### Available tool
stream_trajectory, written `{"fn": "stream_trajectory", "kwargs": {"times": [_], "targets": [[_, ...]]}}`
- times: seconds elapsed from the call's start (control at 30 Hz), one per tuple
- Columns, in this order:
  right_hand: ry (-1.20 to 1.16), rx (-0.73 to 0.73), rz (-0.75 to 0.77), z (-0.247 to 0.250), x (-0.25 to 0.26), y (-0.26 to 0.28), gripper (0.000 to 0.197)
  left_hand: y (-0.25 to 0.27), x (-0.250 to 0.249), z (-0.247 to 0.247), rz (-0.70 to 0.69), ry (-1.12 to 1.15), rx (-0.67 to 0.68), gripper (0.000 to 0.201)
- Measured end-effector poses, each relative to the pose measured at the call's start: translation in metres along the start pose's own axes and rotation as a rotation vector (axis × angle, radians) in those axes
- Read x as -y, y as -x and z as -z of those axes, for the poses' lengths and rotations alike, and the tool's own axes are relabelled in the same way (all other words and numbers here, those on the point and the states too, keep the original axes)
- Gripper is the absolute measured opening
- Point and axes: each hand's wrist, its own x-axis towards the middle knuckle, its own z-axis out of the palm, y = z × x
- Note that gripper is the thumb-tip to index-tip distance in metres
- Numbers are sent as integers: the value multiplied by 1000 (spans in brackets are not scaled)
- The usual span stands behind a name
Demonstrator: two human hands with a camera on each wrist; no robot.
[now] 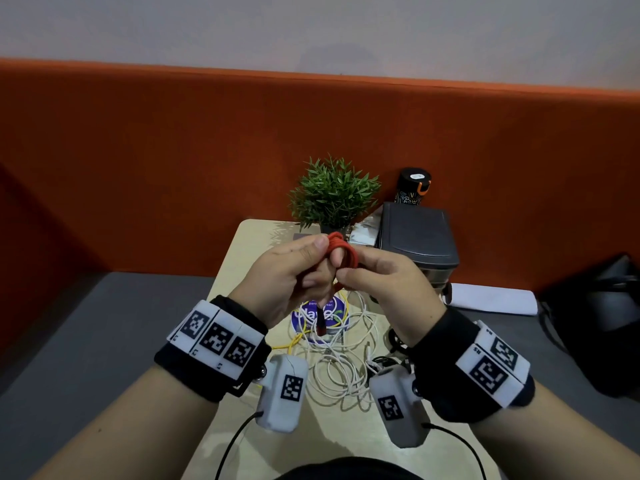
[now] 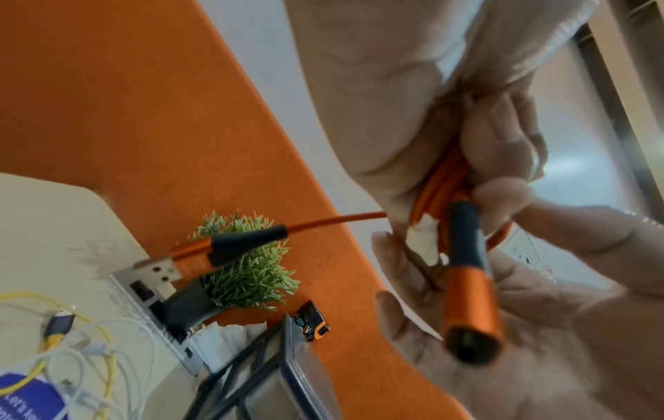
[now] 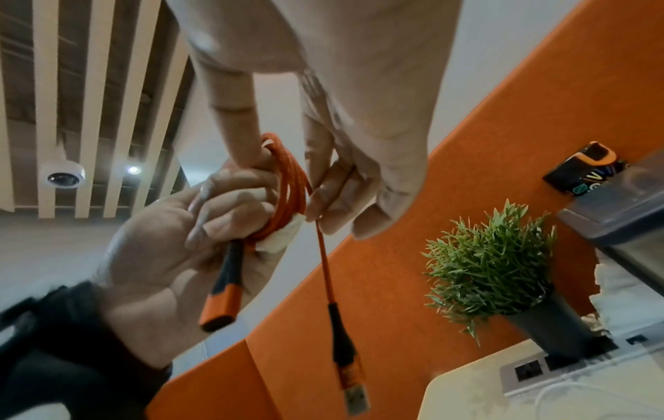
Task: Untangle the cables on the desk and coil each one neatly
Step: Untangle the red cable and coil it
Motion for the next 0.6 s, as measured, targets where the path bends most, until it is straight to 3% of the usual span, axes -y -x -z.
{"fn": "stream_trajectory", "kwargs": {"times": [0.17, 0.23, 0.33, 0.43, 0.6], "targets": [[100, -168, 20, -3, -6, -2, 19, -3, 7, -4, -5, -106, -69, 30], [105, -242, 13, -2, -5, -2, 21, -4, 9, -6, -18, -326, -166, 30], [79, -299, 13, 0, -6, -1, 20, -3, 8, -5, -60, -840, -291, 32], [9, -290, -39, -2, -7, 0, 21, -2, 5, -8, -42, -1084, -287, 29], [-205, -163, -131, 2, -14, -2, 27, 2, 7, -13, -36, -1162, -288, 30]]}}
